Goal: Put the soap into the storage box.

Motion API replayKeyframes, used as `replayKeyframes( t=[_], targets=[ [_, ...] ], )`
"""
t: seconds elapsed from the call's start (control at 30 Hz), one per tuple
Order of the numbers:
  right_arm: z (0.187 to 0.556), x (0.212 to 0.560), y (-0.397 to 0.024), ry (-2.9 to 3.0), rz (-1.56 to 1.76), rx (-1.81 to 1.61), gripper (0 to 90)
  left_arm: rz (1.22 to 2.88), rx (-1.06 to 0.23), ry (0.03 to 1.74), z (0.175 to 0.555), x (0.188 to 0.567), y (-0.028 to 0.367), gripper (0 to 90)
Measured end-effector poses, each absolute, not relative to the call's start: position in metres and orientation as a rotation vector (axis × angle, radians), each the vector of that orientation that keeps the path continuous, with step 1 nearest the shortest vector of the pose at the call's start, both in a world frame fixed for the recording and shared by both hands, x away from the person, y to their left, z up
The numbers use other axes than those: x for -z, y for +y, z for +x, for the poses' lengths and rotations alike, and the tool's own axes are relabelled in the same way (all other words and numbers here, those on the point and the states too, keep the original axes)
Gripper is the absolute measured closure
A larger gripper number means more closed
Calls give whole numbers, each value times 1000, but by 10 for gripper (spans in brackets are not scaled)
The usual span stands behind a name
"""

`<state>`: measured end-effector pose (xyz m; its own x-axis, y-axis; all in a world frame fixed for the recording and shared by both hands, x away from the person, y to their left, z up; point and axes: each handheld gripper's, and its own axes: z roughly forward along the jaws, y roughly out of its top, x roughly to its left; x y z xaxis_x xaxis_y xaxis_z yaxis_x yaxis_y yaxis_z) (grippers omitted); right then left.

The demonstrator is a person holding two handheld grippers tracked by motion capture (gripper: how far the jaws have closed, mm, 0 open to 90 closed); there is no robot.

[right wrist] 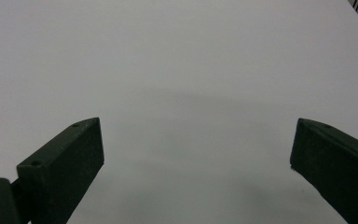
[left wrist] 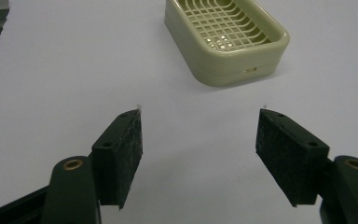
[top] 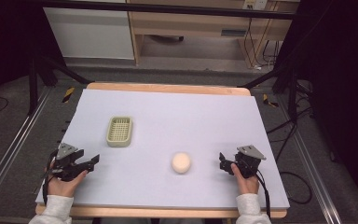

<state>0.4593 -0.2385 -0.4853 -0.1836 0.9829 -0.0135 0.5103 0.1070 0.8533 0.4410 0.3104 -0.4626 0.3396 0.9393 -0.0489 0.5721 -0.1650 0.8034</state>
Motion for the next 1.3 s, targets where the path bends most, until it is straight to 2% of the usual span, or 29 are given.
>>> replayKeyframes(
  t=[1.3],
  targets=[
    [462,487,-241,1797,1482,-995,36,1924,-556,1193,438,456,266,236]
  ],
)
